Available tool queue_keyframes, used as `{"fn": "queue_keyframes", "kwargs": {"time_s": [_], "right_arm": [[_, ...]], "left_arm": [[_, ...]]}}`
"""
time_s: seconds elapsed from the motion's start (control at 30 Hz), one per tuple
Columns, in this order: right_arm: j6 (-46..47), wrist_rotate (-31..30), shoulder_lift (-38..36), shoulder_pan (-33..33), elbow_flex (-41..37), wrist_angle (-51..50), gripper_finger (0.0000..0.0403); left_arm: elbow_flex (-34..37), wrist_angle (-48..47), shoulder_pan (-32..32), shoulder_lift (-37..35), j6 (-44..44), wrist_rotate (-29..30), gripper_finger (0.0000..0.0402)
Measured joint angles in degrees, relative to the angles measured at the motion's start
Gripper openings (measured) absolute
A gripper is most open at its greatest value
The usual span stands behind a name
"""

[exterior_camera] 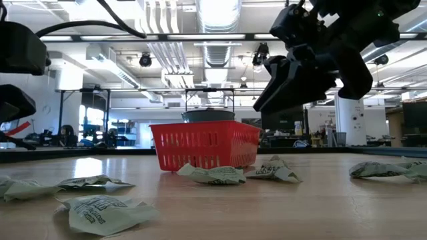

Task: Pick and place items into bin
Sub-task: Put the light green stevia packet into the red bin

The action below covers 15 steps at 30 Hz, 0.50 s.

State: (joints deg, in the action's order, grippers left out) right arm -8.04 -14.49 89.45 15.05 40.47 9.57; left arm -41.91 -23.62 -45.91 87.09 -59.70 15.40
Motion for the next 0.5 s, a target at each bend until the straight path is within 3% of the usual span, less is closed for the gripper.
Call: {"fn": "queue_keyframes", "kwargs": {"time_s": [0.3, 0.5], "right_arm": [[0.2, 0.0, 0.0, 0.0, -0.1, 0.0, 0.0118], [0.4, 0.0, 0.0, 0.0, -0.1, -0.2, 0.0115]], "left_arm": [[-0.1, -2.3, 0.0, 0.6, 0.1, 0.2, 0.0173], [-0.1, -3.1, 0.0, 0.6, 1.9, 0.6, 0.0124]]}}
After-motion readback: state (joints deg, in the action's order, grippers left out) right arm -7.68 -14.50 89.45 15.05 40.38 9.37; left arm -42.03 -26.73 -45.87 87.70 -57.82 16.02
